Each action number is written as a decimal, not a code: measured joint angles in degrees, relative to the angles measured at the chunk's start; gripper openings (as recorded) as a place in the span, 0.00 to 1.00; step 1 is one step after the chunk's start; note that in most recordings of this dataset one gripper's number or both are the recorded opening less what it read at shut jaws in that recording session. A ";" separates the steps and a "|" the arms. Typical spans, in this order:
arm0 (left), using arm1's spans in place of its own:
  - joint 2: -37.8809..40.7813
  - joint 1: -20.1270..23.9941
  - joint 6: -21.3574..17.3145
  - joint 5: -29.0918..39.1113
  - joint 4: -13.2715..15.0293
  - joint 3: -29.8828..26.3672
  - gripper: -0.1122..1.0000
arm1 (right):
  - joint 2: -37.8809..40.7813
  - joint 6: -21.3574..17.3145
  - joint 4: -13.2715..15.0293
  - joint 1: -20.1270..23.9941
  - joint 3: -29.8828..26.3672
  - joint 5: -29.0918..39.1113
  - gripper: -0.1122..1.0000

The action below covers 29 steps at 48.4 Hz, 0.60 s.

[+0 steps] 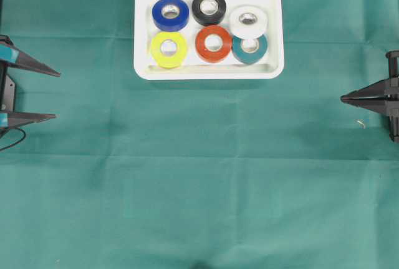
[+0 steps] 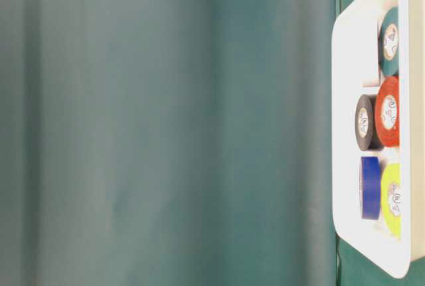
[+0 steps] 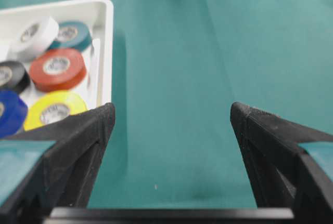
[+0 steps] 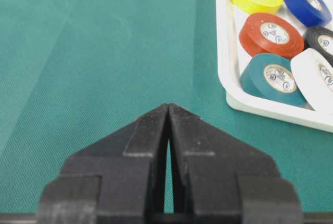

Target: Put the tape into the white case with the left arm.

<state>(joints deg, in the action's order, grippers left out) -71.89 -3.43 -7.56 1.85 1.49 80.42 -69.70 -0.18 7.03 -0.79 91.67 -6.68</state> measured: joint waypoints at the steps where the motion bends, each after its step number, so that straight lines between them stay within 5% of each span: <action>1: 0.00 0.09 0.00 0.00 0.09 0.18 0.94 | 0.00 0.00 0.09 0.00 0.00 0.00 0.02; 29: 0.00 0.00 0.00 -6.50 0.09 4.92 0.94 | 0.00 0.00 0.09 0.00 0.35 -0.35 0.02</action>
<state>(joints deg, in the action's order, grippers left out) -71.89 -3.43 -7.56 -4.66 1.58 85.34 -69.70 -0.18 7.12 -0.79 92.02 -7.03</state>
